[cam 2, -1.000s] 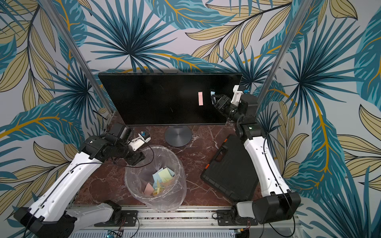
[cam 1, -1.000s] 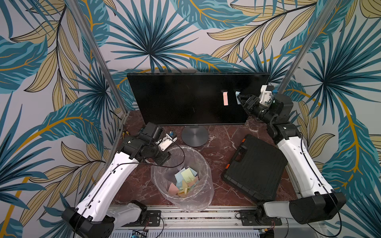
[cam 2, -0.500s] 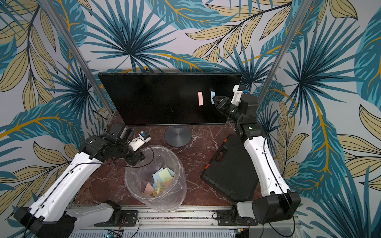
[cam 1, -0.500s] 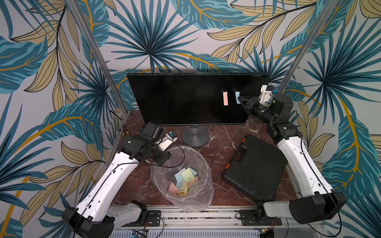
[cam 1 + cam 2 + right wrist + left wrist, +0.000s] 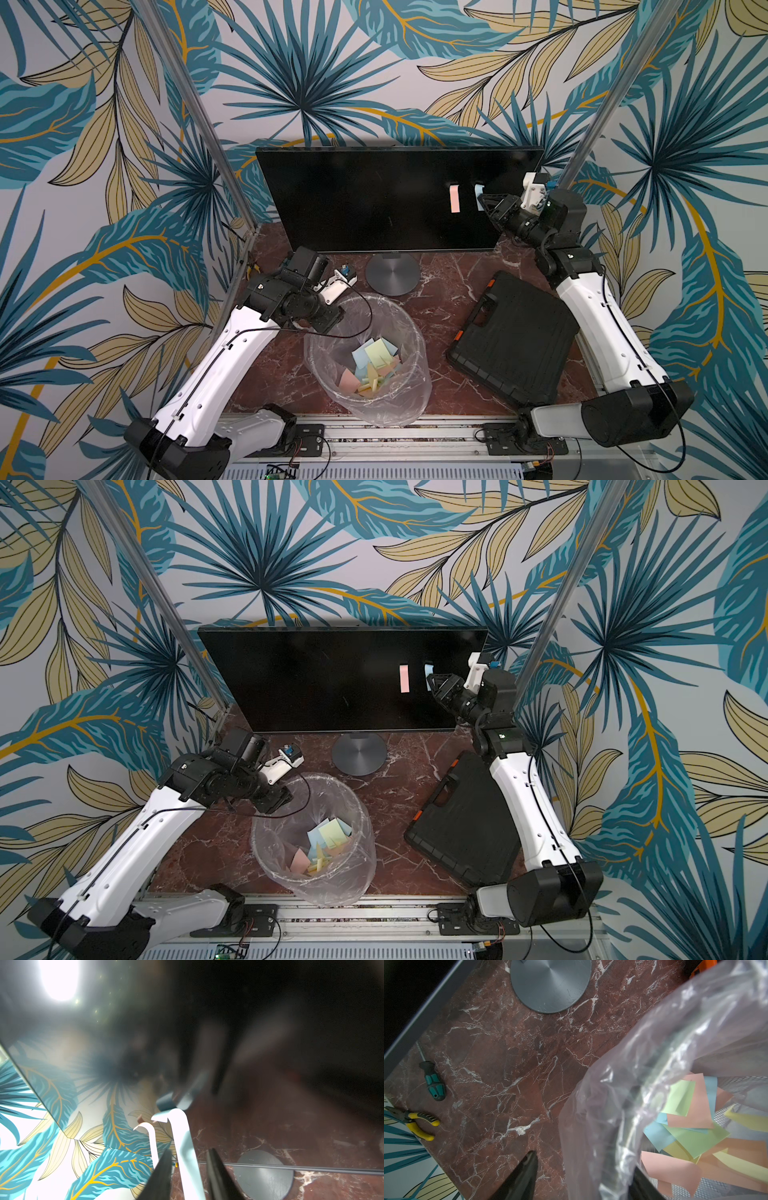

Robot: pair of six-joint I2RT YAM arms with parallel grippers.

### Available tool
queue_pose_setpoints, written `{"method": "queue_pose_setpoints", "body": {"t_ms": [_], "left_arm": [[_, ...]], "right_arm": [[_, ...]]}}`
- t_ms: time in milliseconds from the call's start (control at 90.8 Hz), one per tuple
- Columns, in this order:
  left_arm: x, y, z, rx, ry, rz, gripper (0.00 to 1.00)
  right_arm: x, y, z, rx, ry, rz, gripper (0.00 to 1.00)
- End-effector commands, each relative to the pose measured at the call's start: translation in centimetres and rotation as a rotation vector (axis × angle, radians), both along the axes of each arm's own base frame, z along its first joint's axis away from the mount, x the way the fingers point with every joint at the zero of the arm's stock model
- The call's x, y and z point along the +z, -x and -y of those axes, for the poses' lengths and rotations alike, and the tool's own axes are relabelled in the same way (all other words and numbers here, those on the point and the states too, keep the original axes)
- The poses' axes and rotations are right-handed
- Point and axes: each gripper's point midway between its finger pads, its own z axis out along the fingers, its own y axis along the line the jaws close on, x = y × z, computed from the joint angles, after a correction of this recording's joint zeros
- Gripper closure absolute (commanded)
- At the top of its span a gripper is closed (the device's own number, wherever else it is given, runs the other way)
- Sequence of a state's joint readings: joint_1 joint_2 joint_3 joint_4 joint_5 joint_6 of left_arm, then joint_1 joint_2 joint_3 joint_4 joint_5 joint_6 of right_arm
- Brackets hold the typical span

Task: Remove the sticky note from the monitor
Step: Tear off the sticky note from the monitor.

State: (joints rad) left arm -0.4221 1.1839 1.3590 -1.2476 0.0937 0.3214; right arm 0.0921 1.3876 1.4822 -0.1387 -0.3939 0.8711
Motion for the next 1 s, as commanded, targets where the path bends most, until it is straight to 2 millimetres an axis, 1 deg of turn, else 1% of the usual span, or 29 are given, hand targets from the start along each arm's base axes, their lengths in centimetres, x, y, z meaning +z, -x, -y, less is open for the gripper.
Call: {"method": "queue_pose_setpoints", "body": {"t_ms": [0, 77, 143, 242, 375, 507, 639, 760, 881, 992], "left_arm": [[0.8, 0.1, 0.2, 0.001, 0.021, 0.019, 0.37], [0.8, 0.0, 0.2, 0.001, 0.019, 0.020, 0.37], [0.9, 0.0, 0.1, 0.004, 0.018, 0.021, 0.37], [0.8, 0.1, 0.1, 0.006, 0.020, 0.022, 0.37], [0.9, 0.0, 0.2, 0.006, 0.023, 0.023, 0.30], [1.3, 0.1, 0.3, 0.004, 0.037, 0.030, 0.18], [2.0, 0.4, 0.6, -0.007, 0.063, 0.043, 0.11], [2.7, 0.7, 0.7, -0.011, 0.078, 0.048, 0.01], [3.4, 0.9, 0.7, -0.010, 0.094, 0.065, 0.00], [4.1, 1.1, 0.7, -0.012, 0.112, 0.082, 0.00]], "right_arm": [[0.1, -0.3, 0.1, -0.002, -0.002, 0.020, 0.82], [0.3, -0.1, 0.2, -0.008, -0.002, 0.026, 0.93], [0.6, 0.2, 0.2, -0.009, -0.004, 0.033, 1.00], [1.3, 0.7, 0.2, -0.007, -0.004, 0.048, 1.00], [2.6, 1.9, 0.2, 0.004, -0.005, 0.076, 1.00], [4.0, 3.3, 0.1, 0.014, -0.008, 0.112, 1.00], [5.1, 4.3, -0.2, 0.039, -0.016, 0.130, 1.00], [5.7, 5.4, -0.7, 0.070, -0.020, 0.140, 1.00], [5.8, 6.6, -1.2, 0.097, 0.000, 0.142, 1.00], [6.3, 8.3, -1.9, 0.134, 0.025, 0.161, 1.00]]}}
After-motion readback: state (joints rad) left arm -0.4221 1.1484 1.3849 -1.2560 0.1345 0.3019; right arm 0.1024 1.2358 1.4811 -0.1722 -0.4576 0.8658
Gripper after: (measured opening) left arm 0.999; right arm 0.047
